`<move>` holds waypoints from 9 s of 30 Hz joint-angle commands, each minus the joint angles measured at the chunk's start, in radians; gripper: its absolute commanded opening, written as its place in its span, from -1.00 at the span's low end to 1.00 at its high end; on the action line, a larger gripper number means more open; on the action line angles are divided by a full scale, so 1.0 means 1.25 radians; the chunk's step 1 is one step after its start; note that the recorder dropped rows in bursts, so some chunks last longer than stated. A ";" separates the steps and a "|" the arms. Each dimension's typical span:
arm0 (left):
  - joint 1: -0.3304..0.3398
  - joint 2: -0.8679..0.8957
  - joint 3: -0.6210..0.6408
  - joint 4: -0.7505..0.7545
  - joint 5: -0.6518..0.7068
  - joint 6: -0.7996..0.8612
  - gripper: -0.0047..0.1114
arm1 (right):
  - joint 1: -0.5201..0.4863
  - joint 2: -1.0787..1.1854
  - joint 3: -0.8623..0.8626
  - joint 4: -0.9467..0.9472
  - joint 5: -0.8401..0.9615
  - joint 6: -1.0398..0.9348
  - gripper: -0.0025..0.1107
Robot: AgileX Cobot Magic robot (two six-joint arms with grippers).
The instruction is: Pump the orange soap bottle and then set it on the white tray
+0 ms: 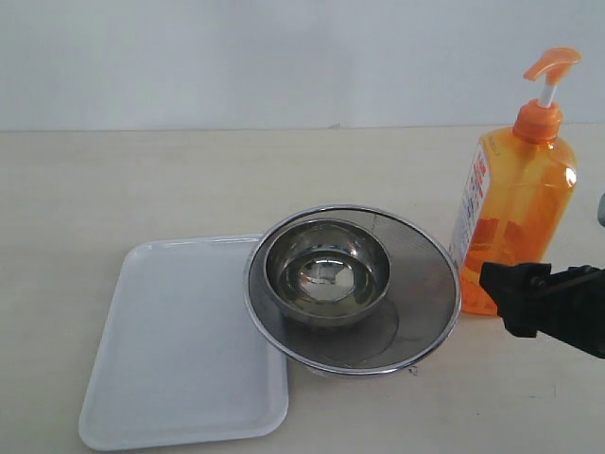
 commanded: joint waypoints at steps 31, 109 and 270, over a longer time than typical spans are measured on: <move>-0.004 -0.002 -0.002 -0.007 -0.006 -0.007 -0.83 | -0.002 -0.003 0.005 0.007 0.005 -0.001 0.43; -0.163 1.179 -0.686 -1.075 0.446 0.818 -0.83 | -0.002 -0.003 0.005 0.007 0.003 0.000 0.43; -0.290 1.512 -0.929 -0.763 0.495 0.479 -0.33 | -0.002 -0.003 0.005 0.007 -0.021 0.010 0.43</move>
